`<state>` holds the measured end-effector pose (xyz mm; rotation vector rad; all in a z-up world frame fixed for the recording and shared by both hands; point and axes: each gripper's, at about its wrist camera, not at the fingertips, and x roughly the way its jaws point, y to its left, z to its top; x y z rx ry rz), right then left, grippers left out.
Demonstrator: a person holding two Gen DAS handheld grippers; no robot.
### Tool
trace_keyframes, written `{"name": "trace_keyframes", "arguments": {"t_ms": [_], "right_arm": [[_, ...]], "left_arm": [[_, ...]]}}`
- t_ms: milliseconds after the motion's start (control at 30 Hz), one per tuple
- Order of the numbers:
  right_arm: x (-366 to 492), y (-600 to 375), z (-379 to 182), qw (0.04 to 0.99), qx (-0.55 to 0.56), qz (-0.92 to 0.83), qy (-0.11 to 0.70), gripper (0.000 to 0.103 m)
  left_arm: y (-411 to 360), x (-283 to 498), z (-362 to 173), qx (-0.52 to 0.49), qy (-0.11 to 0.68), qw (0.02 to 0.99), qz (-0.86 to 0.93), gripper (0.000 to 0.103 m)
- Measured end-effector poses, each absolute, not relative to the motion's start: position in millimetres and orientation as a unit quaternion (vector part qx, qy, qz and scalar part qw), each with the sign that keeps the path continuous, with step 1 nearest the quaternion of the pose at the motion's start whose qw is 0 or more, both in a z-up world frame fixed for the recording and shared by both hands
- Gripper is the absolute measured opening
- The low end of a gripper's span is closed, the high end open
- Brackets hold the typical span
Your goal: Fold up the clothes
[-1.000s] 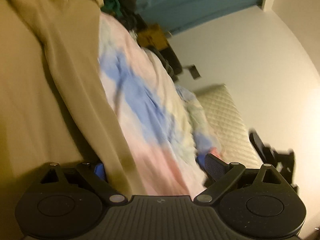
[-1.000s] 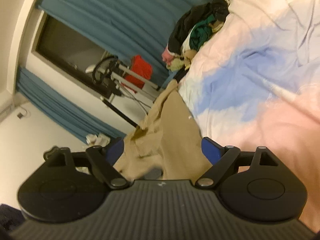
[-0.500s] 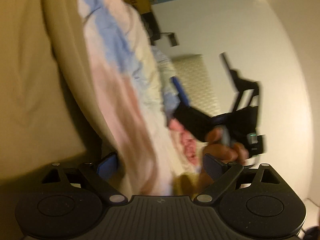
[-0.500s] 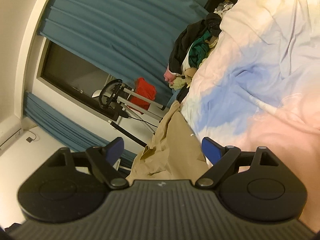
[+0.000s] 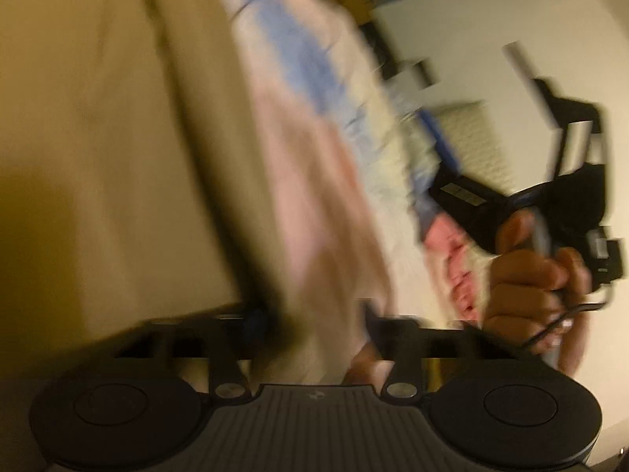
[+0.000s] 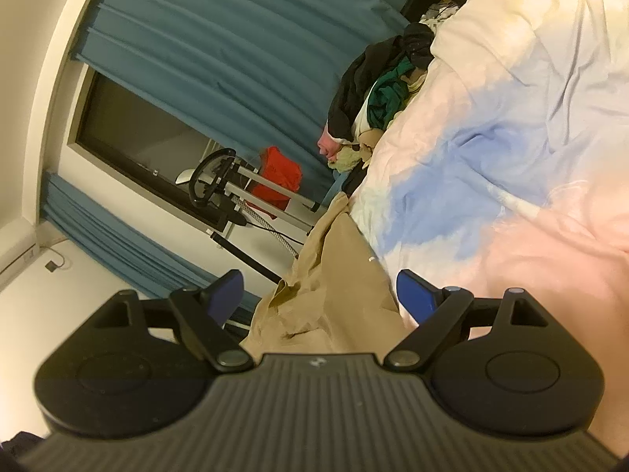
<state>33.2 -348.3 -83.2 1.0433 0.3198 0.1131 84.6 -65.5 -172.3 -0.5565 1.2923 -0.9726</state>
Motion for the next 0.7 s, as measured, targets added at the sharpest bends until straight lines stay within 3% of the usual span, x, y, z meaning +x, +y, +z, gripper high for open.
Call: {"name": "trace_keyframes", "arguments": {"t_ms": [133, 400, 533, 700], "right_arm": [[32, -343, -80, 0.858, 0.486, 0.057, 0.156, 0.087], [45, -317, -76, 0.882, 0.412, 0.070, 0.219, 0.087], [52, -302, -75, 0.894, 0.362, 0.064, 0.255, 0.087], [43, -297, -80, 0.895, 0.332, 0.061, 0.293, 0.086]], "left_arm": [[-55, 81, -159, -0.203, 0.582, 0.676, -0.403, 0.004], [-33, 64, -88, -0.154, 0.554, 0.715, -0.398, 0.003], [-26, 64, -92, -0.136, 0.557, 0.725, -0.382, 0.003], [-6, 74, -111, -0.210, 0.556, 0.715, -0.369, 0.002]]}}
